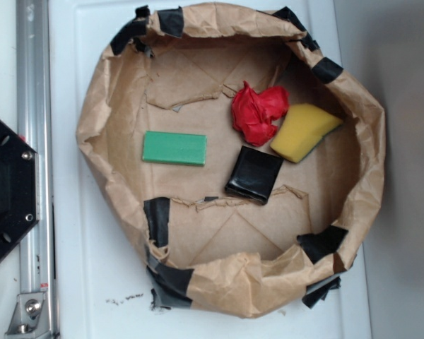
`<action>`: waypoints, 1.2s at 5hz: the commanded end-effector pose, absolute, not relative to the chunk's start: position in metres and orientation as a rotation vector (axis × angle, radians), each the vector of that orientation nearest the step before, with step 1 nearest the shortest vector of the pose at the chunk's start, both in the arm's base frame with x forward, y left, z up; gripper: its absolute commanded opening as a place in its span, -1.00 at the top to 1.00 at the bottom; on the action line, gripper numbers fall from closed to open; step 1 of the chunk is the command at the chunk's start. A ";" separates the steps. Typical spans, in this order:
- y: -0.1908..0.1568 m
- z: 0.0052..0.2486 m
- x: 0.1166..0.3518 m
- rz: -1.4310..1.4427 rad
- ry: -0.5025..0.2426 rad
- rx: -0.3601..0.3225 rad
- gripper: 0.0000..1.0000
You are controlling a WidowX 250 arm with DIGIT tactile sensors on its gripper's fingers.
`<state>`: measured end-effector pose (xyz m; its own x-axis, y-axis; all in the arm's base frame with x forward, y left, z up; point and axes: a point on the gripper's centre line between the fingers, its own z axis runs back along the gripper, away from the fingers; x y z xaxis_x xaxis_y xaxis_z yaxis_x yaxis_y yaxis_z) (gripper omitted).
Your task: Grab the black box.
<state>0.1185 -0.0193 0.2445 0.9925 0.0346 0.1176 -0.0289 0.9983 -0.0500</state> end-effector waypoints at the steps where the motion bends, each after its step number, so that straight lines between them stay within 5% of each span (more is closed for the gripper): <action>1: -0.019 0.244 0.118 0.032 -0.119 -0.048 -1.00; 4: -0.017 0.185 0.259 0.620 -0.175 -0.095 -1.00; 5: 0.013 0.153 0.278 0.875 -0.146 -0.108 -1.00; 6: 0.013 0.153 0.278 0.875 -0.146 -0.108 -1.00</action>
<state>0.2765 0.0001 0.1392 0.6462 0.7615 0.0513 -0.7534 0.6472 -0.1167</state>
